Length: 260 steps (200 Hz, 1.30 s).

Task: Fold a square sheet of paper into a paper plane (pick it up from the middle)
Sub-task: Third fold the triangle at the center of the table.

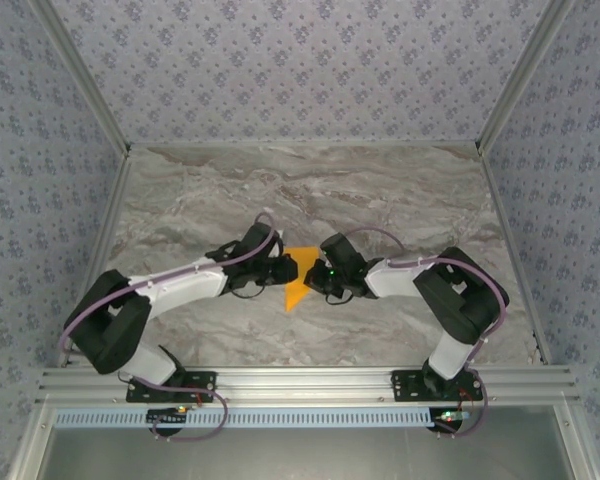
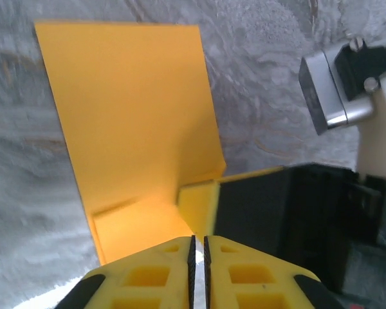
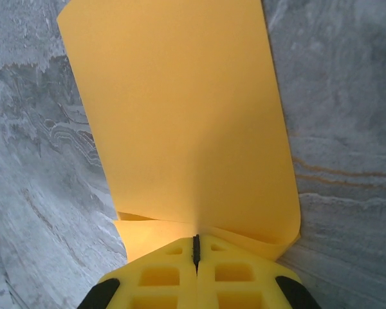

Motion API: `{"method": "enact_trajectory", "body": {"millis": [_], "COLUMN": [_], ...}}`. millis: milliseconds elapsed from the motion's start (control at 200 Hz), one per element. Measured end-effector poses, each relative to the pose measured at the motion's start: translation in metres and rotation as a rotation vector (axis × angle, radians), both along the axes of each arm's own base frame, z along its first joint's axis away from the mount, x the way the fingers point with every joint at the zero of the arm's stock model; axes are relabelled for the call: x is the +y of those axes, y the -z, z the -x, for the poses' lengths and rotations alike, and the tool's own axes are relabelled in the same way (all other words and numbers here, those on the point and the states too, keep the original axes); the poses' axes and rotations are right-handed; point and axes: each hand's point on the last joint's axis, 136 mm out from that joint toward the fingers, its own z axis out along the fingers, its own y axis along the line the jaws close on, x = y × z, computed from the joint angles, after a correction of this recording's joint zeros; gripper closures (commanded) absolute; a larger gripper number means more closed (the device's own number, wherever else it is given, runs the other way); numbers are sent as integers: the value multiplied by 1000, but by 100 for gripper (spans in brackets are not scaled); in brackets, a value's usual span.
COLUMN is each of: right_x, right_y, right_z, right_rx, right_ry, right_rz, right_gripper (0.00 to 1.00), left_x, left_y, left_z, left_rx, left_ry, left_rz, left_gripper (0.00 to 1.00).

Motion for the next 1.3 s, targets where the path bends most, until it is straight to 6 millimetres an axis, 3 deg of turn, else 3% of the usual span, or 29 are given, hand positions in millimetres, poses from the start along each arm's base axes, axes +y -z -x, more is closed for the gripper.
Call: {"method": "enact_trajectory", "body": {"millis": [210, 370, 969, 1184, 1299], "right_x": [1, 1, 1, 0, 9], "right_y": [0, 0, 0, -9, -20], "right_z": [-1, -1, -3, 3, 9], "right_rx": [25, 34, 23, -61, -108], "right_ry": [46, 58, 53, -79, -147], "right_rz": [-21, -27, -36, 8, 14], "right_gripper": [98, 98, 98, 98, 98], "left_x": [8, 3, 11, 12, 12], "left_y": [36, 47, 64, 64, 64], "left_z": [33, 36, 41, 40, 40], "left_rx": [137, 192, 226, 221, 220], "left_ry": [-65, -91, -153, -161, -161], "left_rz": [37, 64, 62, 61, 61], "left_gripper": [96, 98, 100, 100, 100]}}
